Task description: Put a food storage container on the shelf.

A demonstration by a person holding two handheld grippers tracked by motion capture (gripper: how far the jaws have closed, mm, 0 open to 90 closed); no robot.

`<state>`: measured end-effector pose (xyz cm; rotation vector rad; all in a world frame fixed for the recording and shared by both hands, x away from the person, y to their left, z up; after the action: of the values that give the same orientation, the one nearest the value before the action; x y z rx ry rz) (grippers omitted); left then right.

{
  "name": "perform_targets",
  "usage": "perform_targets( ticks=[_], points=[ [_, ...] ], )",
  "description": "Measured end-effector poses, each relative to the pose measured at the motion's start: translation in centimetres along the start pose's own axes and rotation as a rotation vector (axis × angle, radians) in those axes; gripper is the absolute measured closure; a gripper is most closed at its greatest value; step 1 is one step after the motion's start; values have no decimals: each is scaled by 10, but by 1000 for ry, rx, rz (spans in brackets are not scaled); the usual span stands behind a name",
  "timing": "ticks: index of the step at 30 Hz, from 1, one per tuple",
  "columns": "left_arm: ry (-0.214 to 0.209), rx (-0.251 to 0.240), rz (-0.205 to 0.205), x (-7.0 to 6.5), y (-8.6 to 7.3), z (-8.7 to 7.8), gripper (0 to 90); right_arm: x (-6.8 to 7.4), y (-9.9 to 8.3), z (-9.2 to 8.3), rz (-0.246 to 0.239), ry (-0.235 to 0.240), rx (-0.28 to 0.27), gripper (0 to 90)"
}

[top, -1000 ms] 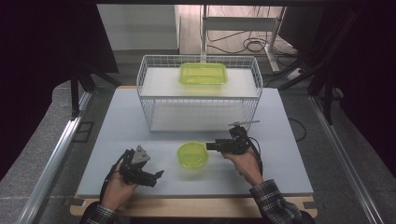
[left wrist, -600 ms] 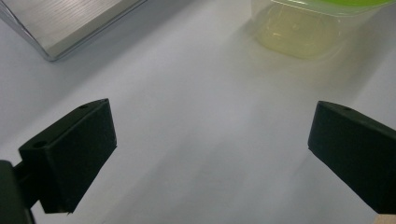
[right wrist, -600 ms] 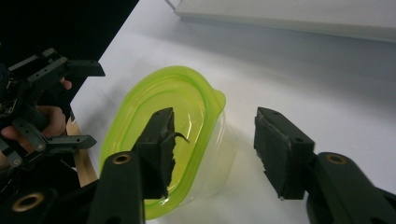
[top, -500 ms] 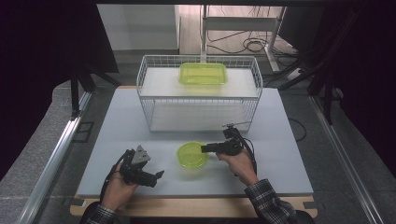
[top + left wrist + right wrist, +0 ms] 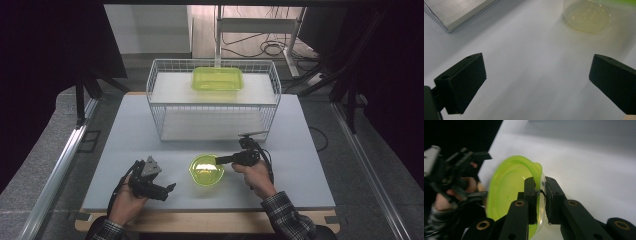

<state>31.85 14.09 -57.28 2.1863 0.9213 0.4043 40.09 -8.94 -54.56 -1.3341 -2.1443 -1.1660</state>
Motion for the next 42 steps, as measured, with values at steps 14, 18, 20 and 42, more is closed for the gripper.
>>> perform_targets(
  ticks=[14, 18, 20, 42],
  points=[
    [-10, -8, -22, 3, -1, -1, 7, 7, 14, -24, 0, 16, -68, 815],
    [-15, -18, -35, 4, -1, -1, 2, 12, 23, -38, -6, 20, -103, 816],
    [-15, -18, -35, 4, -1, 0, 2, 14, 26, -43, -6, 24, -114, 815],
    [-29, -14, -39, 2, -3, 7, 0, 41, 61, -85, -49, 35, -210, 816]
  ],
)
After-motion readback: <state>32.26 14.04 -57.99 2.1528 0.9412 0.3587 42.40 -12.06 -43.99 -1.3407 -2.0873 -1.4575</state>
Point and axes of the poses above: each handheld gripper's, and its own axes: z roughly forward along the jaws, y roughly out of its top, x roughly to its left, the point moved 8 cm from there along z, roughly forward along the jaws, and after that the axes turned 4 degrees about -y, right-handed, at the moved point
